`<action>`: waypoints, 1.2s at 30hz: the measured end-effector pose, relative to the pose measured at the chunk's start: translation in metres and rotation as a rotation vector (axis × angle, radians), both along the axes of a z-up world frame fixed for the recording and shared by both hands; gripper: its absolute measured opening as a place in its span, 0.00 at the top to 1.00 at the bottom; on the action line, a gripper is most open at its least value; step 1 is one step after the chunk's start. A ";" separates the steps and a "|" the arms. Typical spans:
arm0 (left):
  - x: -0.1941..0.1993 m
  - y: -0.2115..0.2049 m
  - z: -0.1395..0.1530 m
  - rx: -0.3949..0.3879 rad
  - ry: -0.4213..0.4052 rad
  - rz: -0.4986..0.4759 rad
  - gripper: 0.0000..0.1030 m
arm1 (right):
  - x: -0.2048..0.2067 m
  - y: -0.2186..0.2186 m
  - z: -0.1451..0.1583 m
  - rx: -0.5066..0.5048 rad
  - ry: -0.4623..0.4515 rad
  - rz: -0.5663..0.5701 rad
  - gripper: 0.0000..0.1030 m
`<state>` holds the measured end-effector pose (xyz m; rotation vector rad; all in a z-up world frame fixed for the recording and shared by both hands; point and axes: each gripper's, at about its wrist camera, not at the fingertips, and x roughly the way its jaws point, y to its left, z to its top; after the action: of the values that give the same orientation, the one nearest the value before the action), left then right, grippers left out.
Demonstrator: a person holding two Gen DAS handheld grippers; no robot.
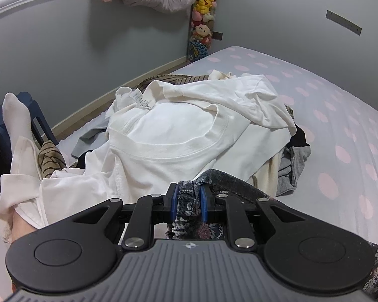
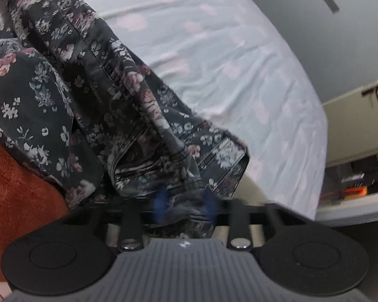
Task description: Fold clothes
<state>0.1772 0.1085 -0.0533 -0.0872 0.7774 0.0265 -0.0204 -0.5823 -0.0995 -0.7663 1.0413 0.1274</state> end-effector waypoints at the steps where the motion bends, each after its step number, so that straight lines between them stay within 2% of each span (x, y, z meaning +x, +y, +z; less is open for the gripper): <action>1: 0.000 0.000 0.001 -0.002 -0.003 -0.001 0.84 | -0.001 -0.002 0.004 0.020 -0.014 -0.016 0.84; 3: 0.000 0.000 0.005 -0.007 -0.017 -0.001 0.84 | -0.007 -0.005 0.017 0.044 -0.068 -0.048 0.88; 7: -0.001 -0.004 0.028 -0.035 -0.097 0.001 0.84 | -0.022 -0.007 0.060 0.062 -0.264 -0.111 0.89; 11: -0.010 -0.005 0.064 -0.085 -0.215 -0.004 0.84 | -0.038 -0.013 0.113 0.071 -0.485 -0.201 0.89; 15: -0.029 -0.003 0.102 -0.145 -0.341 -0.027 0.84 | -0.062 -0.021 0.156 0.116 -0.663 -0.288 0.89; 18: -0.036 -0.002 0.119 -0.181 -0.372 -0.052 0.84 | -0.082 -0.020 0.180 0.128 -0.781 -0.330 0.89; 20: -0.034 -0.006 0.122 -0.188 -0.358 -0.080 0.84 | -0.087 -0.026 0.190 0.149 -0.818 -0.377 0.89; 21: -0.030 -0.012 0.119 -0.172 -0.339 -0.098 0.84 | -0.085 -0.029 0.192 0.155 -0.820 -0.397 0.89; 25: -0.004 -0.040 0.091 -0.092 -0.231 -0.124 0.84 | -0.050 -0.043 0.175 0.160 -0.734 -0.463 0.89; 30: 0.036 -0.073 0.045 0.017 -0.114 -0.154 0.84 | 0.026 -0.064 0.130 0.158 -0.595 -0.500 0.89; 36: 0.093 -0.112 0.022 0.089 -0.050 -0.163 0.84 | 0.128 -0.078 0.092 0.120 -0.480 -0.525 0.89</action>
<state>0.2699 -0.0035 -0.0315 0.0603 0.7299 -0.0950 0.1078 -0.6607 -0.0079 -0.3655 0.7352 -0.4236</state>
